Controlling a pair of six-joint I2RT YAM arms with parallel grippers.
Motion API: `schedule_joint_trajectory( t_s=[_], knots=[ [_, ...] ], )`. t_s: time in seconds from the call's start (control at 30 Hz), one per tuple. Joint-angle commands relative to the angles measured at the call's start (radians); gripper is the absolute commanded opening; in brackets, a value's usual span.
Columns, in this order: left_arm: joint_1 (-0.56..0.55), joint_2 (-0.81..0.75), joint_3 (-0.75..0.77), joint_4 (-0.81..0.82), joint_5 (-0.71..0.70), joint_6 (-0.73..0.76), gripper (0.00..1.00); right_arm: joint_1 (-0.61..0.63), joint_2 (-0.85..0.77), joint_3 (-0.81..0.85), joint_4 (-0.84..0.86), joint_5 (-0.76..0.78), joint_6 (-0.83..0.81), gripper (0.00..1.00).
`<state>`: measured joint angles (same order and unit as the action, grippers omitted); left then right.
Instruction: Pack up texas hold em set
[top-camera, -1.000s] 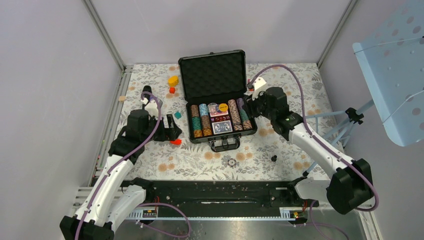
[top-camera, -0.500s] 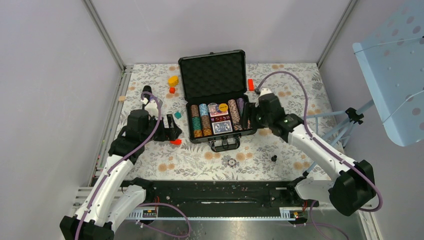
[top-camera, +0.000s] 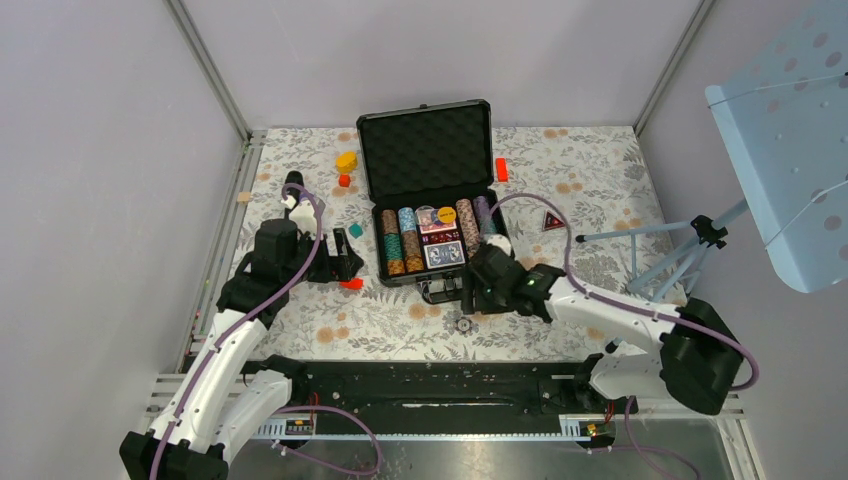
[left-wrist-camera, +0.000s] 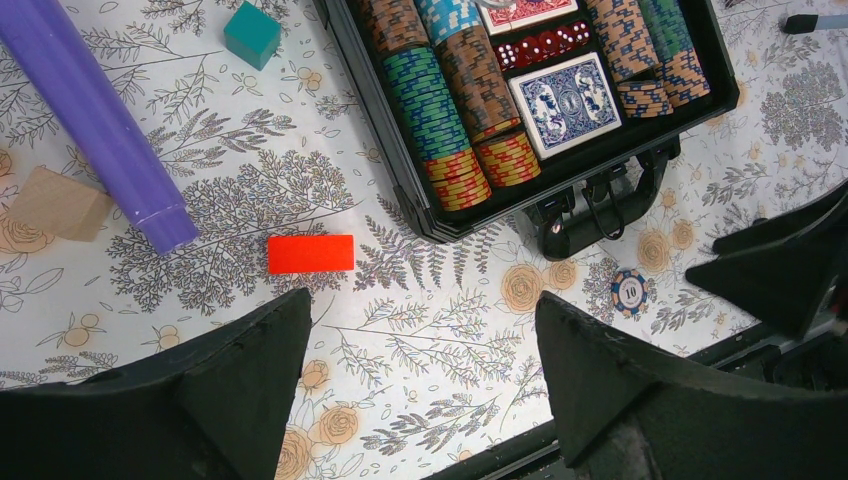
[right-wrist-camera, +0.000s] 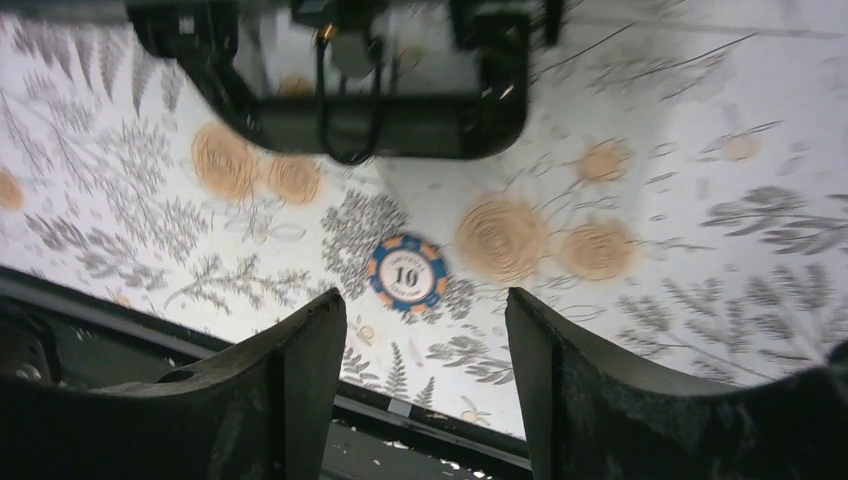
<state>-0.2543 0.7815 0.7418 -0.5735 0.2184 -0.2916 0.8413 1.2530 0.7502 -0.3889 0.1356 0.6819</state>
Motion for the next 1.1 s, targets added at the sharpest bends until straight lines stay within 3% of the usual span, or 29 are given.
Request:
schedule_joint_trajectory(
  t_s=[0.0, 0.2, 0.63, 1.07],
  knots=[
    [0.003, 0.001, -0.004, 0.043, -0.016, 0.008, 0.82, 0.111, 0.082, 0.024, 0.036, 0.035, 0.085, 0.64],
    [0.003, 0.001, -0.005, 0.044, -0.016, 0.008, 0.82, 0.164, 0.179, 0.077, 0.009, 0.095, 0.096, 0.60],
    [0.003, 0.000, -0.006, 0.044, -0.012, 0.008, 0.82, 0.174, 0.328, 0.117, 0.005, 0.133, 0.068, 0.65],
    [0.003, 0.003, -0.007, 0.044, -0.009, 0.009, 0.82, 0.243, 0.434, 0.202, -0.150, 0.190, 0.053, 0.55]
  ],
)
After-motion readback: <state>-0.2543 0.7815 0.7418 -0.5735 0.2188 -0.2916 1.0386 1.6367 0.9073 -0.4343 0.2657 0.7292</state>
